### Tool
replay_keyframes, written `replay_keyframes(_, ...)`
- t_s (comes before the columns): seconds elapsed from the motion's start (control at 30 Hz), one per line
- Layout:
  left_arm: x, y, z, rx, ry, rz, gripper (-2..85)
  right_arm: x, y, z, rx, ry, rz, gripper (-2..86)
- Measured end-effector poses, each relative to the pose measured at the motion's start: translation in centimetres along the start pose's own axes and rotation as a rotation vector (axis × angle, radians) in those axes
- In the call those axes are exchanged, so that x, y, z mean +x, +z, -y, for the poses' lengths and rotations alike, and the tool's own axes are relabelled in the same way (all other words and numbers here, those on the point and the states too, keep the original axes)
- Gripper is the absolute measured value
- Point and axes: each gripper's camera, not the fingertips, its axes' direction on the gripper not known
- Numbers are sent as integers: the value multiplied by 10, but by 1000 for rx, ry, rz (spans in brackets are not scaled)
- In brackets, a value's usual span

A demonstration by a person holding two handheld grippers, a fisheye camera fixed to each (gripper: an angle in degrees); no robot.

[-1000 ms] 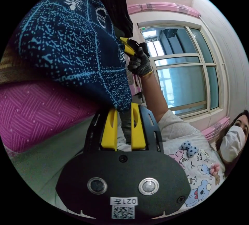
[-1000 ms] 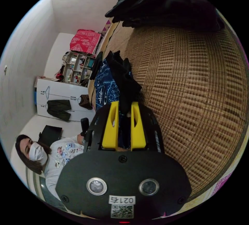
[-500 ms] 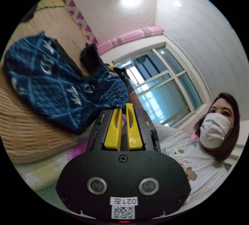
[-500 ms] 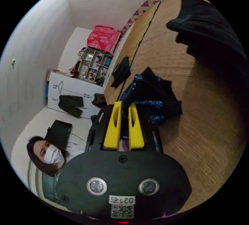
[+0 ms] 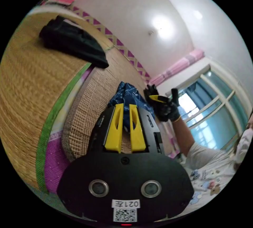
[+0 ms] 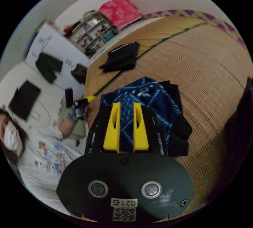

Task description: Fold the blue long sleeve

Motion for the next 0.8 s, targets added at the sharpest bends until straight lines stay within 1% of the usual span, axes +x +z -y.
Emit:
replay_keyframes(0.03, 17, 11, 6, -36, 73, 45, 55, -27, 9, -9, -32, -110, -27, 72)
replay_keyframes(0.07, 24, 18, 8, -49, 101, 63, 60, -49, 23, -18, -73, -184, -56, 71)
replay_keyframes(0.13, 39, 48, 19, -114, 159, 124, 64, -74, 50, -31, -136, -266, -95, 70)
replay_keyframes(0.17, 39, 55, 22, -134, 157, 145, 62, -83, 72, -39, -179, -287, -147, 70)
replay_keyframes(0.2, 36, 71, 27, -193, 148, 198, 52, -86, 83, -42, -198, -293, -187, 70)
replay_keyframes(0.23, 32, 84, 31, -241, 146, 247, 35, -89, 102, -49, -214, -307, -280, 69)
replay_keyframes(0.27, 29, 86, 33, -251, 121, 265, 25, -89, 109, -54, -181, -316, -327, 67)
replay_keyframes(0.3, 25, 85, 38, -239, 105, 248, 6, -88, 106, -56, -161, -304, -321, 67)
replay_keyframes(0.4, 23, 69, 46, -188, 102, 259, 6, -73, 65, -61, -54, -197, -244, 68)
replay_keyframes(0.47, 16, 53, 52, -145, 68, 220, 29, -44, 15, -74, 81, -64, -302, 81)
replay_keyframes(0.5, 8, 45, 57, -133, 27, 180, 52, -34, 4, -78, 102, -19, -328, 86)
replay_keyframes(0.53, -3, 41, 63, -137, -15, 139, 76, -11, -14, -85, 126, 82, -352, 97)
replay_keyframes(0.57, -8, 41, 65, -141, -37, 122, 84, 17, -29, -93, 153, 200, -324, 109)
replay_keyframes(0.6, -18, 41, 70, -153, -76, 97, 99, 31, -35, -98, 167, 256, -292, 114)
replay_keyframes(0.67, -28, 45, 77, -181, -112, 51, 117, 80, -42, -118, 194, 432, -118, 129)
replay_keyframes(0.7, -32, 49, 81, -204, -126, 25, 125, 89, -41, -122, 199, 456, -76, 132)
replay_keyframes(0.77, -36, 56, 87, -241, -139, -14, 133, 116, -28, -132, 201, 505, 94, 136)
replay_keyframes(0.8, -37, 59, 93, -256, -142, -31, 135, 119, -27, -134, 223, 510, 122, 136)
